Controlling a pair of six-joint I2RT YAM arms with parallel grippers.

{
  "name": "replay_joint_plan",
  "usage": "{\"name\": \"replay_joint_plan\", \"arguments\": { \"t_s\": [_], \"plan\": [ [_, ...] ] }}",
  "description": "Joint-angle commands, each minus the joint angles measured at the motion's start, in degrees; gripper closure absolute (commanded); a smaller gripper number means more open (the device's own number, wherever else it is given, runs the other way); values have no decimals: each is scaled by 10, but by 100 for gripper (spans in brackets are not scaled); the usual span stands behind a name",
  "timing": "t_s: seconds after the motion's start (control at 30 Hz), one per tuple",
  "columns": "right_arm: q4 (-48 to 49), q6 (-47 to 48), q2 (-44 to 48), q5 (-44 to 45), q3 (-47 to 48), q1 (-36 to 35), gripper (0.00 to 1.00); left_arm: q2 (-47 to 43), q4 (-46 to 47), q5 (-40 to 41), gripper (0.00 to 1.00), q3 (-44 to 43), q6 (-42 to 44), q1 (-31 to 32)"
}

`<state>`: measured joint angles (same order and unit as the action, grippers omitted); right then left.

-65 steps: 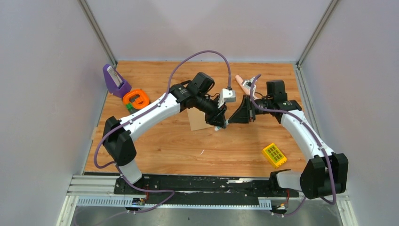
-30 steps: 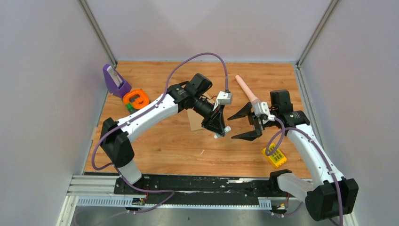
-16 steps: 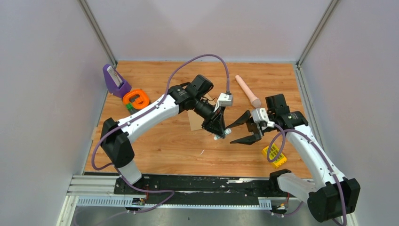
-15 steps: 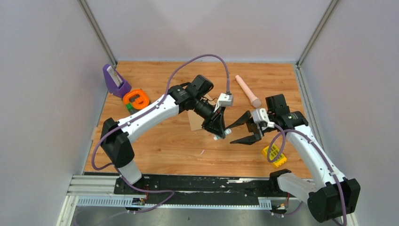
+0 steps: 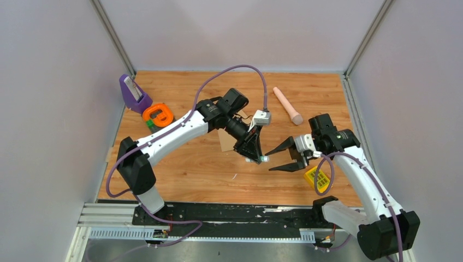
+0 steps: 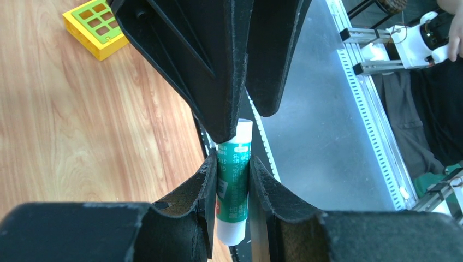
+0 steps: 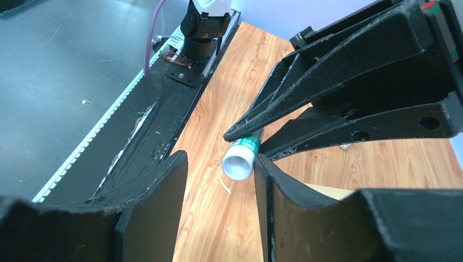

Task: Place the letter into the envelope and seal it
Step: Unscrew the solid glue.

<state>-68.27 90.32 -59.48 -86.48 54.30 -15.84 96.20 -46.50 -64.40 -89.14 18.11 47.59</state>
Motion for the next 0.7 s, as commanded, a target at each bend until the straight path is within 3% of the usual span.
{"name": "replay_joint_plan", "arguments": {
  "t_s": [0.0,0.2,0.67],
  "plan": [
    [-44,4,7,-11,50,-7,50,-9,31,28,100,-12,6,-14],
    [5,-98,-5,55,97,-8,49,-8,36,27,100,-5,3,-13],
    [20,-60,-13,169,106,-28,55,4,28,17,100,-15,5,-13]
  ]
}}
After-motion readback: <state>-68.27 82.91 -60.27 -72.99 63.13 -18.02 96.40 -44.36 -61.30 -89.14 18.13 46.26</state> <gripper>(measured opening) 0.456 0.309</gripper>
